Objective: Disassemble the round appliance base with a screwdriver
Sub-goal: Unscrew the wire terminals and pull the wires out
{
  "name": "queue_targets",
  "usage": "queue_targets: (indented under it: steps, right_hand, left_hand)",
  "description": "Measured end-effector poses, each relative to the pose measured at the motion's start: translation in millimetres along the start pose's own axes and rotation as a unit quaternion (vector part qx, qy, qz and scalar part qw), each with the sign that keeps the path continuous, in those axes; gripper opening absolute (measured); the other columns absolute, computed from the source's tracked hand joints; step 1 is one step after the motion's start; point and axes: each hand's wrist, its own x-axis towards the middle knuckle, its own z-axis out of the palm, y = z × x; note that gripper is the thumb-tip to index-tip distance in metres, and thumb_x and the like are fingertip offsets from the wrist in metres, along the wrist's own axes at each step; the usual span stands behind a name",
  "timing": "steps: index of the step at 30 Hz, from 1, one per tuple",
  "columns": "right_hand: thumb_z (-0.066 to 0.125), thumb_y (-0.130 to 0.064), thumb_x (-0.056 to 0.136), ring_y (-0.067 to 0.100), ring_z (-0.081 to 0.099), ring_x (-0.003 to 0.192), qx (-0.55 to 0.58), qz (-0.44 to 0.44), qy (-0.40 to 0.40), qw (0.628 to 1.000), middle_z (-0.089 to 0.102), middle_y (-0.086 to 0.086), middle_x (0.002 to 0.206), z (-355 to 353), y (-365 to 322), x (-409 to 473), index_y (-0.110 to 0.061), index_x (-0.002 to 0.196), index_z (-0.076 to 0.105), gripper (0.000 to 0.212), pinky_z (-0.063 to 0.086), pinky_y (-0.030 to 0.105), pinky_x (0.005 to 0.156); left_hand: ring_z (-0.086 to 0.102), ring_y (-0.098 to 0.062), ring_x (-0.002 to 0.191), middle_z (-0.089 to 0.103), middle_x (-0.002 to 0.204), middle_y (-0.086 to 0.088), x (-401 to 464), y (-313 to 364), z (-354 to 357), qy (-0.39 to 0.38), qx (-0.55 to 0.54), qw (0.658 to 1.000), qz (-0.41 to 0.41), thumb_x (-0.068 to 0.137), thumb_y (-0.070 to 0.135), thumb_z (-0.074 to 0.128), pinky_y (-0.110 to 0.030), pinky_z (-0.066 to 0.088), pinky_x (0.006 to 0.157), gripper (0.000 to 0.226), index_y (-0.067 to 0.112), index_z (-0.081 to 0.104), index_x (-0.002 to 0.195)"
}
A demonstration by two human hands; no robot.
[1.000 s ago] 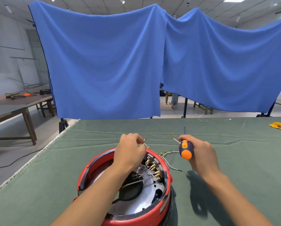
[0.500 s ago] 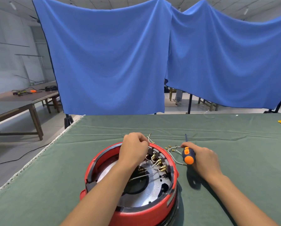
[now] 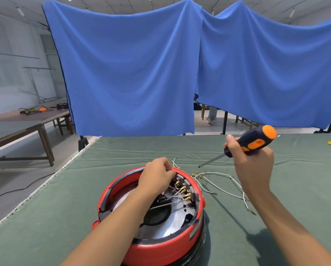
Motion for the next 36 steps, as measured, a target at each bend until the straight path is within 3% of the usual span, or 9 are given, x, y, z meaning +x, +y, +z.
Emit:
queue_targets:
  steps: [4, 7, 10, 14, 19, 23, 26, 29, 36]
  right_hand:
    - [0.058, -0.045, 0.073, 0.008, 0.050, 0.044, 0.123, 0.025, 0.027, 0.992, 0.062, -0.007, 0.051, -2.5, -19.2, 4.3, -0.024, 0.059, 0.070, 0.028, 0.038, 0.020, 0.048]
    - [0.059, -0.038, 0.068, 0.010, 0.043, 0.039, 0.175, 0.037, 0.027, 0.983, 0.058, -0.006, 0.047, -4.7, -29.9, 6.6, -0.021, 0.059, 0.069, 0.022, 0.033, 0.019, 0.041]
    - [0.058, -0.018, 0.067, 0.007, 0.039, 0.035, 0.219, 0.031, -0.004, 0.975, 0.054, -0.009, 0.044, -3.4, -35.2, 3.1, -0.020, 0.058, 0.059, 0.010, 0.030, 0.016, 0.037]
    - [0.052, -0.007, 0.067, 0.003, 0.047, 0.040, 0.239, 0.036, -0.046, 0.969, 0.054, -0.011, 0.046, 0.5, -36.3, -2.2, -0.017, 0.057, 0.053, 0.013, 0.036, 0.011, 0.041]
    - [0.063, -0.022, 0.075, 0.002, 0.052, 0.042, 0.202, 0.009, -0.015, 0.979, 0.059, -0.009, 0.046, 3.8, -37.7, -6.1, -0.027, 0.052, 0.062, 0.023, 0.040, 0.013, 0.046]
    - [0.059, -0.016, 0.074, -0.004, 0.054, 0.044, 0.200, -0.026, 0.001, 0.980, 0.060, -0.017, 0.047, 7.2, -42.0, -11.5, -0.038, 0.053, 0.064, 0.031, 0.040, 0.006, 0.049]
    - [0.058, -0.011, 0.073, -0.007, 0.056, 0.048, 0.191, -0.045, -0.004, 0.981, 0.059, -0.022, 0.049, 9.3, -43.8, -16.0, -0.042, 0.054, 0.063, 0.037, 0.040, 0.004, 0.052]
    - [0.057, -0.009, 0.073, -0.007, 0.055, 0.048, 0.185, -0.052, -0.018, 0.981, 0.059, -0.022, 0.049, 10.9, -42.8, -19.4, -0.043, 0.054, 0.063, 0.039, 0.041, 0.004, 0.053]
    - [0.058, -0.007, 0.071, -0.002, 0.056, 0.046, 0.178, -0.051, -0.030, 0.982, 0.059, -0.017, 0.047, 14.0, -37.4, -25.9, -0.034, 0.050, 0.061, 0.034, 0.044, 0.008, 0.053]
  left_hand:
    - [0.057, -0.024, 0.091, 0.061, 0.090, -0.003, 9.7, 1.3, 1.5, 0.002, 0.016, 1.000, -0.026, 0.087, 0.025, 0.062, -0.035, 0.046, 0.076, 0.010, 0.019, 0.055, 0.082]
    - [0.058, -0.023, 0.092, 0.063, 0.095, -0.004, 15.7, 1.6, 2.7, 0.006, 0.018, 0.999, -0.036, 0.088, 0.024, 0.060, -0.035, 0.047, 0.078, 0.010, 0.018, 0.055, 0.082]
    - [0.059, -0.021, 0.086, 0.064, 0.091, -0.004, 20.9, 1.7, -1.0, -0.024, -0.003, 0.999, -0.043, 0.088, 0.014, 0.055, -0.031, 0.047, 0.073, 0.008, 0.017, 0.057, 0.081]
    - [0.055, -0.018, 0.073, 0.062, 0.075, -0.002, 20.3, -3.1, -4.7, -0.052, -0.087, 0.993, -0.062, 0.085, 0.007, 0.052, -0.030, 0.046, 0.067, 0.020, 0.018, 0.058, 0.070]
    - [0.060, -0.021, 0.069, 0.064, 0.067, -0.001, 12.3, -13.7, -0.3, -0.029, -0.049, 0.998, -0.042, 0.081, 0.008, 0.052, -0.030, 0.049, 0.069, 0.018, 0.015, 0.063, 0.069]
    - [0.064, -0.024, 0.080, 0.071, 0.079, -0.009, 8.1, -12.7, 1.2, -0.047, -0.026, 0.998, -0.020, 0.079, 0.007, 0.053, -0.031, 0.051, 0.072, 0.020, 0.008, 0.073, 0.076]
    - [0.064, -0.019, 0.077, 0.072, 0.079, -0.006, 7.1, -12.5, 1.8, -0.054, -0.061, 0.996, -0.024, 0.079, 0.007, 0.055, -0.027, 0.049, 0.069, 0.019, 0.011, 0.073, 0.072]
    - [0.059, -0.008, 0.073, 0.068, 0.072, 0.004, 7.1, -12.8, 1.7, -0.064, -0.108, 0.991, -0.038, 0.079, 0.006, 0.058, -0.021, 0.044, 0.067, 0.023, 0.021, 0.073, 0.070]
    - [0.060, -0.012, 0.076, 0.065, 0.067, 0.006, 4.8, -12.4, 4.7, -0.075, -0.130, 0.988, -0.042, 0.079, 0.004, 0.056, -0.025, 0.050, 0.074, 0.024, 0.019, 0.072, 0.070]
